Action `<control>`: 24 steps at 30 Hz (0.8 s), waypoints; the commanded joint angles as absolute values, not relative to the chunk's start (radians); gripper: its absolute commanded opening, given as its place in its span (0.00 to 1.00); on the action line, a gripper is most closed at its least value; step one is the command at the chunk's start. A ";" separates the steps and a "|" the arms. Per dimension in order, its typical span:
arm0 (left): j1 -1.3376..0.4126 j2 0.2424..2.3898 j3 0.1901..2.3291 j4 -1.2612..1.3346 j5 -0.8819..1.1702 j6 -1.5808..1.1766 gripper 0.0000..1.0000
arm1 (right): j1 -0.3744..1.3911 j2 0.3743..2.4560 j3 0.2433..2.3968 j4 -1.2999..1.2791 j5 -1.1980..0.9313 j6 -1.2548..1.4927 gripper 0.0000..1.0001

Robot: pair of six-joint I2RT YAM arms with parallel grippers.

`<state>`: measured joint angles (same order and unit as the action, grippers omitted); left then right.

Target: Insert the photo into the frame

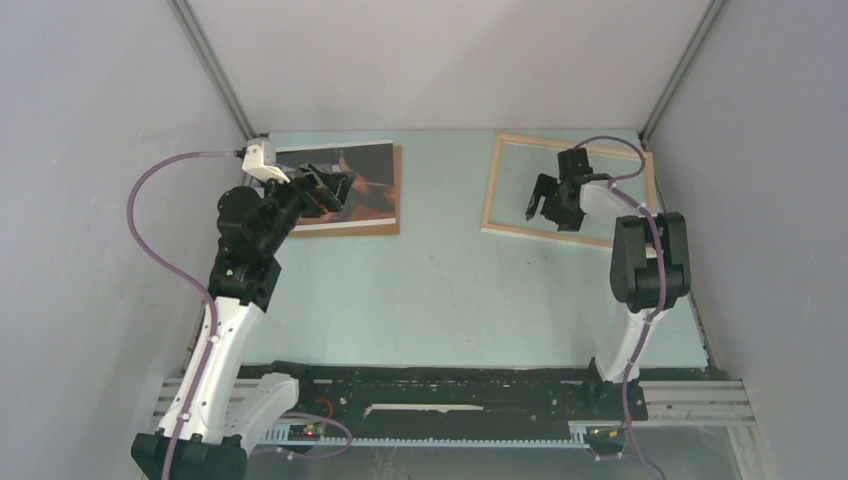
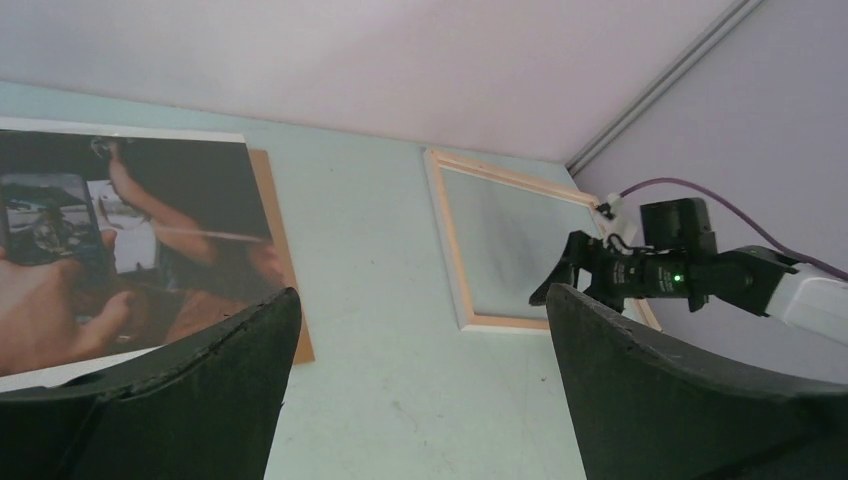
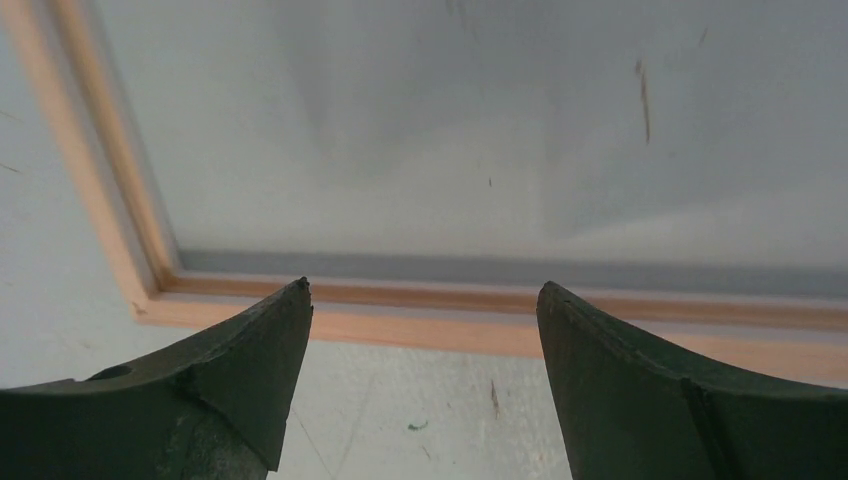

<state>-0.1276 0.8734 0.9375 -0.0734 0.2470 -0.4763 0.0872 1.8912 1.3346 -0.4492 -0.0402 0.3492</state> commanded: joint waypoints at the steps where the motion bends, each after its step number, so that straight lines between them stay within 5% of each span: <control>1: -0.120 0.870 1.014 -0.078 0.296 -0.513 1.00 | 0.112 1.882 1.383 -0.582 -0.005 0.485 0.90; 6: -0.121 0.876 1.013 -0.077 0.309 -0.528 1.00 | 0.120 1.789 1.294 -0.530 0.182 0.723 0.89; 13: -0.120 0.873 1.012 -0.074 0.322 -0.545 1.00 | 0.118 1.779 1.338 -0.809 0.467 1.142 0.83; 24: -0.101 0.908 1.010 -0.052 0.363 -0.574 1.00 | 0.069 1.943 1.438 -0.907 0.371 1.302 0.66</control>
